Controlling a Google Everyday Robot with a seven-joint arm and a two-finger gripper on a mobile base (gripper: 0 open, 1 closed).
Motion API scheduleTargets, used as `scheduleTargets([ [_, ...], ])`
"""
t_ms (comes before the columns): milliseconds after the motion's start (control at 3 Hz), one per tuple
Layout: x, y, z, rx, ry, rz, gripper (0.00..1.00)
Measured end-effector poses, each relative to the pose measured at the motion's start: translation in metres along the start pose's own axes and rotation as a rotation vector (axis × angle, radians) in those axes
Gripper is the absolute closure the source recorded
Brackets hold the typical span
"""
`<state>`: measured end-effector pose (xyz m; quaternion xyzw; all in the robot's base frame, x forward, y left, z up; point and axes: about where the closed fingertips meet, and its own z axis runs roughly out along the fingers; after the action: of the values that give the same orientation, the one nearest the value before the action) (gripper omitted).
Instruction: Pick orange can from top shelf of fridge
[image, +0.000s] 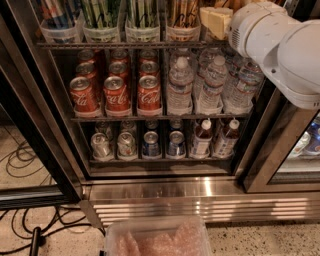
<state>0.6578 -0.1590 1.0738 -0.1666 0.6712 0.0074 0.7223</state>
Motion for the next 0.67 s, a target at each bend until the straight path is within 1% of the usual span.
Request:
scheduleTargets([
  [333, 0.0036, -0.0034, 0.0036, 0.000, 0.007, 0.017, 0.57],
  [667, 0.0057, -0.0042, 0.0063, -0.004, 0.014, 0.035, 0.80],
])
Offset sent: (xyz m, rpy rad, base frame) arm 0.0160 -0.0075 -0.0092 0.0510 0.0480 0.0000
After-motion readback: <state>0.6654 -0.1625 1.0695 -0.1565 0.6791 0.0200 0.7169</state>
